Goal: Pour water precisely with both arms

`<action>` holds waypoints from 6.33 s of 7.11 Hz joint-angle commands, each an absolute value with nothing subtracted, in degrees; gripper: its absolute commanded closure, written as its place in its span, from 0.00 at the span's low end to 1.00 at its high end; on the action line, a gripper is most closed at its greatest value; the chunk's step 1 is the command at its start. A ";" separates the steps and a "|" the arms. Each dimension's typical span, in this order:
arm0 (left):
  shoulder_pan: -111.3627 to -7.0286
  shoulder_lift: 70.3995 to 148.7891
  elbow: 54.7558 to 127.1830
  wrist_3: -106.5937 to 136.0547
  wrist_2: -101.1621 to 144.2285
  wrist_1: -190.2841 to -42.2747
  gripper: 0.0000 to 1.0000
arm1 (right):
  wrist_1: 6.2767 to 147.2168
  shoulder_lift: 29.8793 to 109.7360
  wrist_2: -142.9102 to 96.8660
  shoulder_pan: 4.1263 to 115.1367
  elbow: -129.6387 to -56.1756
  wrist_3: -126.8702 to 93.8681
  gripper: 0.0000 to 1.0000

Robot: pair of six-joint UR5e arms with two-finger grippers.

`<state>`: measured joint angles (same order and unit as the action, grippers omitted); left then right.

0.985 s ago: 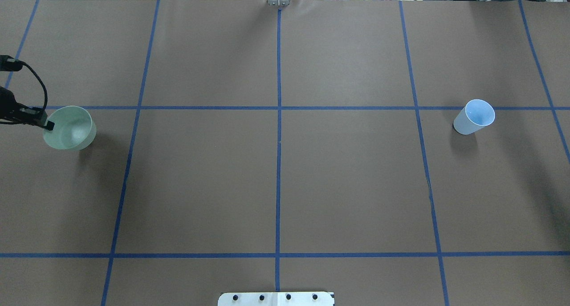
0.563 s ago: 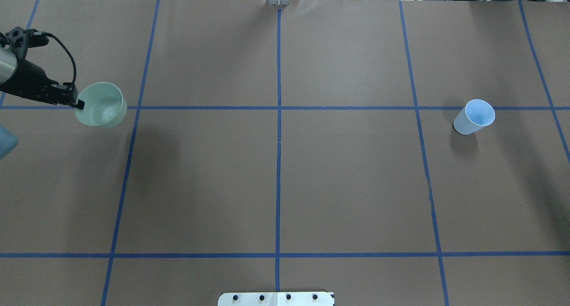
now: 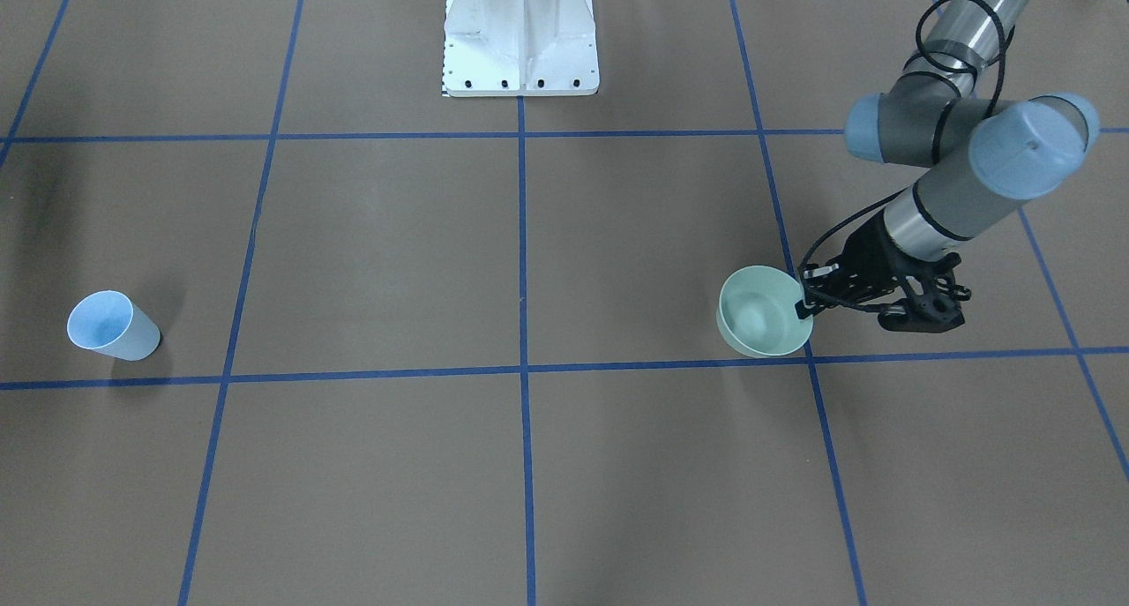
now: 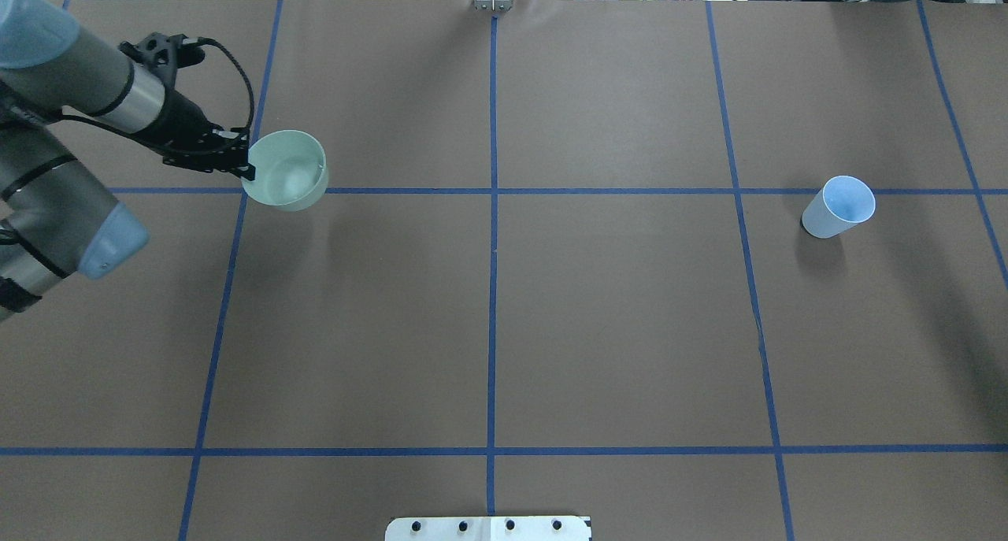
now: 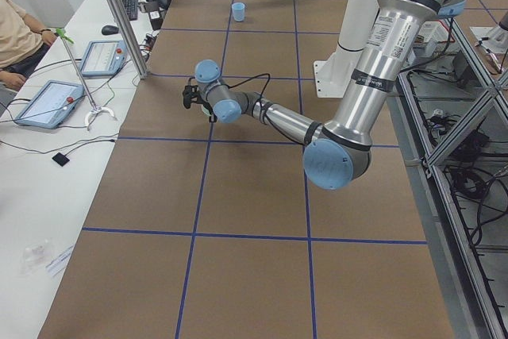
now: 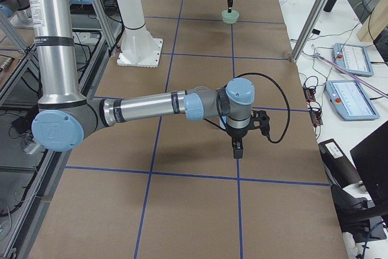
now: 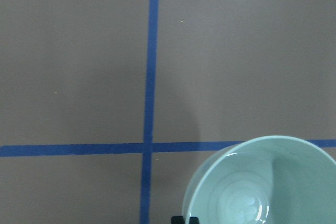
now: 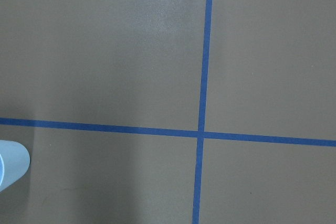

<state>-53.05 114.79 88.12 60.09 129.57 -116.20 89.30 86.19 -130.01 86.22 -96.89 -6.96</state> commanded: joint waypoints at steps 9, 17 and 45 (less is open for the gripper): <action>-35.86 138.52 75.06 74.53 115.40 -107.58 0.79 | 89.30 86.13 -129.99 86.22 -97.21 -7.03 0.00; -46.47 126.44 103.66 50.59 116.37 -81.59 0.00 | 89.38 86.84 -133.07 83.69 -106.05 -22.95 0.00; -76.90 99.93 108.11 4.66 131.04 -81.65 0.00 | 120.85 69.09 -56.61 29.97 -90.19 -128.06 0.00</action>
<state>-76.90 99.93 108.06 4.66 131.05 -81.64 121.16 69.61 -57.10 29.79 -91.24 -127.99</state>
